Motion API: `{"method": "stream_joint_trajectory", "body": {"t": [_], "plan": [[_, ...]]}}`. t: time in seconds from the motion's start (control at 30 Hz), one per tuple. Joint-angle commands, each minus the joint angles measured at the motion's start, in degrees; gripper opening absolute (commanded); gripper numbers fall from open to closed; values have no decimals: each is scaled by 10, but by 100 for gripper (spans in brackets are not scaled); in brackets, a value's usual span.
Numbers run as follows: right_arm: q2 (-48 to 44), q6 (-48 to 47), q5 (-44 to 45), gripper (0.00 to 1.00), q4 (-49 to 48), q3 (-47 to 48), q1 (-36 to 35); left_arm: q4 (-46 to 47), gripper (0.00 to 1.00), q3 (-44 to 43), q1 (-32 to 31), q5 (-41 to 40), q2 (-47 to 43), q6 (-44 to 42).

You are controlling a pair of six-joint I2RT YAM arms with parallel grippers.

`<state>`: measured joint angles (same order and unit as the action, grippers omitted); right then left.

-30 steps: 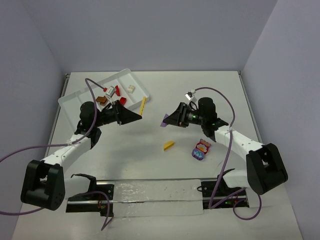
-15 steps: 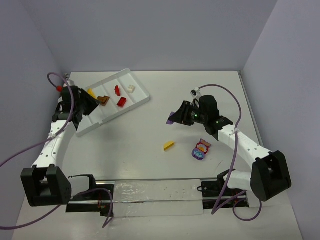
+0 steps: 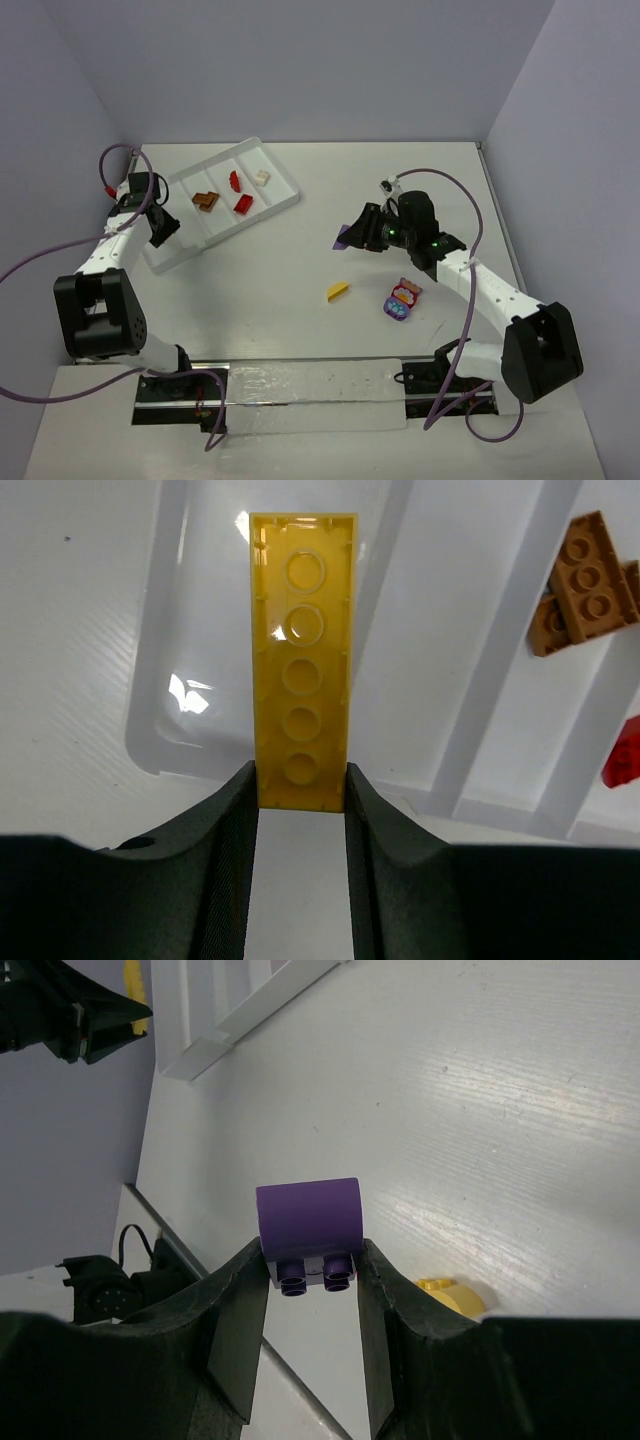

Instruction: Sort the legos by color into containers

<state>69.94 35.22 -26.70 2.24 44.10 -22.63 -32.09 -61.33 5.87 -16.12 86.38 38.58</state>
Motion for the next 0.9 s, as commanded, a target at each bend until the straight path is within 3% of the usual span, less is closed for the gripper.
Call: {"method": "stream_joint_trajectory", "body": {"t": [0.0,0.27,0.77,0.8,0.87], "plan": [[-18,-15,-2,0,-4,6,-3,-18,0,-44,11,-68,21,-19],[-24,-20,-6,0,4,5,-4,-8,0,-52,45,-26,64,-16],[-28,-6,-7,0,-11,-2,-4,-9,0,-80,44,22,84,-97],[-28,-6,-7,0,-11,-2,-4,-6,1,-79,44,27,85,-98],[-29,-5,-7,0,-10,-4,-4,-11,12,-84,41,18,101,-97]]}}
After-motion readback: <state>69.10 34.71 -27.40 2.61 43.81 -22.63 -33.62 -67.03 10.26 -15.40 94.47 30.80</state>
